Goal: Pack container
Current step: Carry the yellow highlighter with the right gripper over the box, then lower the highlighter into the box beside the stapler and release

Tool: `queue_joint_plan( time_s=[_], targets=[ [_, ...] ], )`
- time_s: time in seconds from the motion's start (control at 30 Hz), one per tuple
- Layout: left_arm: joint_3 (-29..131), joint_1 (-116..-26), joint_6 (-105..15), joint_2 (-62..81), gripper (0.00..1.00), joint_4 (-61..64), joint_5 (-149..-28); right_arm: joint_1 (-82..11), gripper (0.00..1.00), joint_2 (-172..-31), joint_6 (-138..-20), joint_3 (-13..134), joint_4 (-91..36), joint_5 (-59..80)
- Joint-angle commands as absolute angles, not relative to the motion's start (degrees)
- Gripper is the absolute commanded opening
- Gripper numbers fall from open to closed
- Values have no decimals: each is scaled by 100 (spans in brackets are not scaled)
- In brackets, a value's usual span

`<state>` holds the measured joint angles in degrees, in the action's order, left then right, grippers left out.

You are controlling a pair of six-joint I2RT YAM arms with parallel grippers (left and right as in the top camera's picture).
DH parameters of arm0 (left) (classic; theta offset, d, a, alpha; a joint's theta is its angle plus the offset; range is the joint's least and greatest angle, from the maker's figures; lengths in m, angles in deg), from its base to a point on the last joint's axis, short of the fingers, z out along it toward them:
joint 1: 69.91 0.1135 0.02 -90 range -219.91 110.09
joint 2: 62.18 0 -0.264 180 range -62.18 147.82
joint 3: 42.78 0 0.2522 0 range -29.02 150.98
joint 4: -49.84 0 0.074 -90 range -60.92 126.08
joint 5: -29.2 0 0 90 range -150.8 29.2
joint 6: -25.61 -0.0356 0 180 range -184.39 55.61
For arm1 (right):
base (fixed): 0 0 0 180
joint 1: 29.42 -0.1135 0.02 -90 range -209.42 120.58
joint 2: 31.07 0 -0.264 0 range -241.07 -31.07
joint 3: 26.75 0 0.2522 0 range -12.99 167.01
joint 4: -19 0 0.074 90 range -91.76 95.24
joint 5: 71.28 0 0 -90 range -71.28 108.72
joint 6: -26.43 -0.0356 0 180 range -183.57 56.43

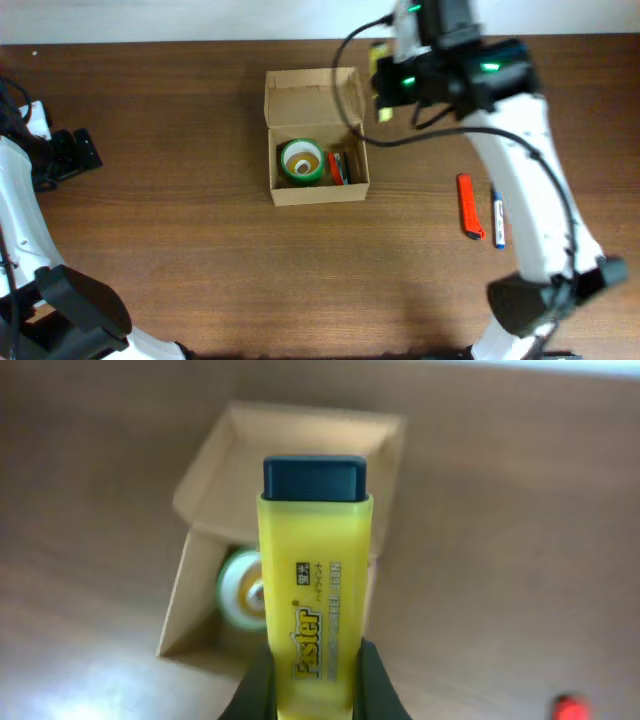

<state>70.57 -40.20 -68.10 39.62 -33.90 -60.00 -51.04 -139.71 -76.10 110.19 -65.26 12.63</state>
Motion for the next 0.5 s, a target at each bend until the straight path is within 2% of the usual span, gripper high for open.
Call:
queue_joint_plan(
  time_s=[0.0,0.23,0.47],
  targets=[
    [7039,-3998,-6921,4014,99,-3381,-6041,-5478,4,-14459,-8222,11021,-6648,1477],
    [7039,-3998,-6921,4014,100,-3381,-6044,-6022,4,-15112,-8347,11019,-6677,2113],
    [7039,-3998,-6921,4014,100,-3381,-6041,-6051,4,-15556,-8338,10993,-6790,2585]
  ],
)
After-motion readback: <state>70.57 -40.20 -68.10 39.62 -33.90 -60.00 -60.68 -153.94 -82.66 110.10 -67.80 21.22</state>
